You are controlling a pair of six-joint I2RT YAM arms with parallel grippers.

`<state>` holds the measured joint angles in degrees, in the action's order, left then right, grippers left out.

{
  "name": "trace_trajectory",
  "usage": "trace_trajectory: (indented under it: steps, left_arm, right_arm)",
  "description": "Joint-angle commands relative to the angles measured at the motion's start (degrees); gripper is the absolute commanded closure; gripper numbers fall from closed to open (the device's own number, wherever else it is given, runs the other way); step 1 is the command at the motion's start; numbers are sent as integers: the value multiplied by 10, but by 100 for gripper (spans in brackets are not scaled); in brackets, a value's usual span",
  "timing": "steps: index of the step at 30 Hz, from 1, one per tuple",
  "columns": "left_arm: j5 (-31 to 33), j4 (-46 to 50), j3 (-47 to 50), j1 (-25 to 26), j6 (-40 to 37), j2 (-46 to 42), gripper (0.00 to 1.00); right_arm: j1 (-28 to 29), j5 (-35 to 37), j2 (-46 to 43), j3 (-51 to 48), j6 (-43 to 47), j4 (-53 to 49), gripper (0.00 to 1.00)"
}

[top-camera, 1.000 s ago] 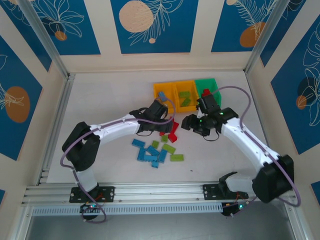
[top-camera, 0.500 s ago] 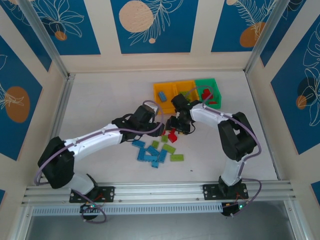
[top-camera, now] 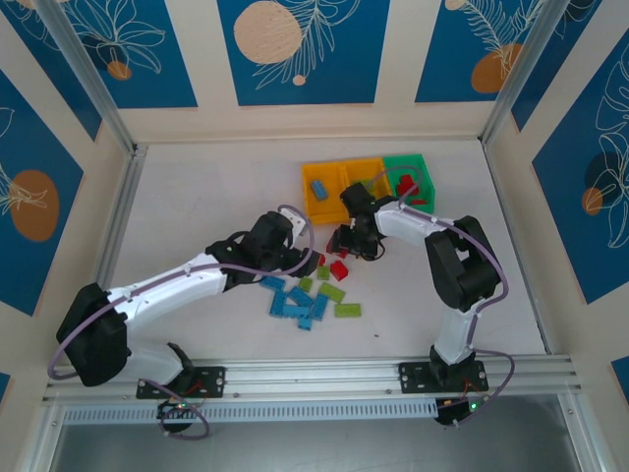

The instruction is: Sort the legos into containers by color

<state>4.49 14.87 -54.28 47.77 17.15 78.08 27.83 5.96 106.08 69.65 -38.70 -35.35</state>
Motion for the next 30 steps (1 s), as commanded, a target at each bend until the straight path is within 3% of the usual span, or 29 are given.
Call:
trace_trajectory:
  steps: [1, 6, 13, 25, 30]
  left_arm:
    - [-11, -24, 8, 3, -22, -12, 22]
    - [-21, -34, 11, 4, -22, -12, 20]
    - [-28, -51, 28, 4, -23, -24, 18]
    - [-30, -47, 21, 4, -33, -22, 16]
    - [-31, -46, 20, 4, -34, -23, 15]
  right_arm:
    - [-12, 4, 26, 15, 12, -7, 35]
    - [-15, 15, 57, 53, 17, -20, 35]
    - [-21, 32, -2, 34, -1, 2, 34]
    - [-27, 69, 85, 90, 22, -14, 34]
    - [-24, 96, 78, 71, 34, -24, 46]
